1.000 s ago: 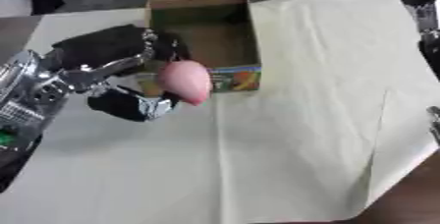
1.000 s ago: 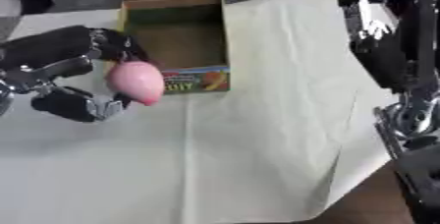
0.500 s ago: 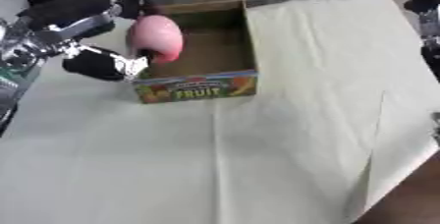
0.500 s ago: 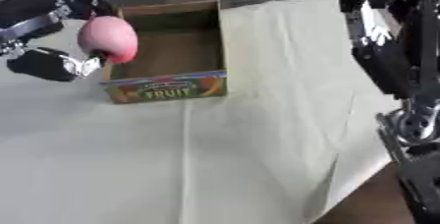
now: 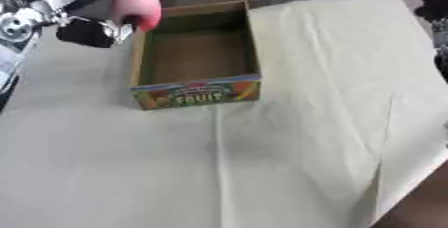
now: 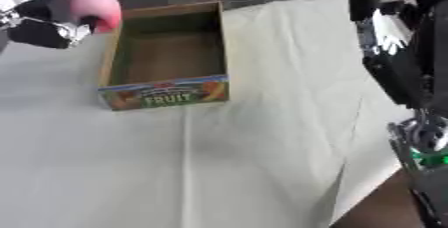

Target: Pick up objects on the table and place them in the box.

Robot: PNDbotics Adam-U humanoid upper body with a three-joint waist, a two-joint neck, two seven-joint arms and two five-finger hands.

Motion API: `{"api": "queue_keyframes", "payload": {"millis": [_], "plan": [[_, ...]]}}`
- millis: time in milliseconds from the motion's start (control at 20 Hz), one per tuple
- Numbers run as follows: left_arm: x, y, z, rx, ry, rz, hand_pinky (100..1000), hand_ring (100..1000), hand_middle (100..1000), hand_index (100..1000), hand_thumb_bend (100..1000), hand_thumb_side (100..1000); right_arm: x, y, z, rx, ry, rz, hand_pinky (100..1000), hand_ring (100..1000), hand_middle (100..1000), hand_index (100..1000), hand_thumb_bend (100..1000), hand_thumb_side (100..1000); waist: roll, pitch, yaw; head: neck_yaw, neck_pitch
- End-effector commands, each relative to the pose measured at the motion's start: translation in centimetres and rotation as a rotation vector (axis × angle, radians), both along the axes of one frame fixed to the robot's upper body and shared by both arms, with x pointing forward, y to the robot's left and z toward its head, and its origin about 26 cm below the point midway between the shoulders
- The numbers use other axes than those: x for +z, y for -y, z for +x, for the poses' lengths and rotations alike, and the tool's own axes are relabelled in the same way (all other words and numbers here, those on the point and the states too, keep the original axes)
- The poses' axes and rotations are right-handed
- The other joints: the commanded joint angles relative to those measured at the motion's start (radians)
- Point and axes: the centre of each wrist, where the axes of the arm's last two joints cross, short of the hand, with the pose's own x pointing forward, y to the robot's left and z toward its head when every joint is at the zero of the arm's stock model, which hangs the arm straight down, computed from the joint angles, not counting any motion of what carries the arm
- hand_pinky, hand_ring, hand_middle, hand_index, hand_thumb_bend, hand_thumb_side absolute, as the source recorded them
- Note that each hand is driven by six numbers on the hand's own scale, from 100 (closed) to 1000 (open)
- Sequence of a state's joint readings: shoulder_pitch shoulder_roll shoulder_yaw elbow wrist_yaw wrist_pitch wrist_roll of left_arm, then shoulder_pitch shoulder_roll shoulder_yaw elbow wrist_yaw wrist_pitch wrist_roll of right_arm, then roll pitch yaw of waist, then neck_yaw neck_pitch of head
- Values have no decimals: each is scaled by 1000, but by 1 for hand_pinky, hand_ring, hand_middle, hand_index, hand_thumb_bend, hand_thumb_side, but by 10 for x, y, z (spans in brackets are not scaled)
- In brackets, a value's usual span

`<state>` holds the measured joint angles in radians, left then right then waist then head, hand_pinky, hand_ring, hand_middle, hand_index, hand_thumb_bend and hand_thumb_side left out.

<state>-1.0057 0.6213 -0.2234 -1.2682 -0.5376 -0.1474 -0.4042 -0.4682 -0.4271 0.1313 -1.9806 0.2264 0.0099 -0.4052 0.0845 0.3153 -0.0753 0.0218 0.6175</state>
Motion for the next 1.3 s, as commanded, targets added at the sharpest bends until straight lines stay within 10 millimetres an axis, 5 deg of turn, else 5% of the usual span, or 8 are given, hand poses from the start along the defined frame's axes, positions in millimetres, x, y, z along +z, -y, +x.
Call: {"api": "queue_keyframes", "payload": {"millis": [50, 1300], "plan": [[8, -11, 13, 34, 29, 5, 782, 800, 744, 585, 100, 382, 11, 0, -3, 14, 39, -19, 574, 826, 517, 786, 452, 739, -2, -14, -5, 11, -15], [-14, 11, 52, 55, 97, 182, 792, 822, 761, 614, 164, 360, 25, -9, -3, 65, 81, -42, 571, 828, 512, 785, 452, 740, 29, 50, -87, 70, -69]]}}
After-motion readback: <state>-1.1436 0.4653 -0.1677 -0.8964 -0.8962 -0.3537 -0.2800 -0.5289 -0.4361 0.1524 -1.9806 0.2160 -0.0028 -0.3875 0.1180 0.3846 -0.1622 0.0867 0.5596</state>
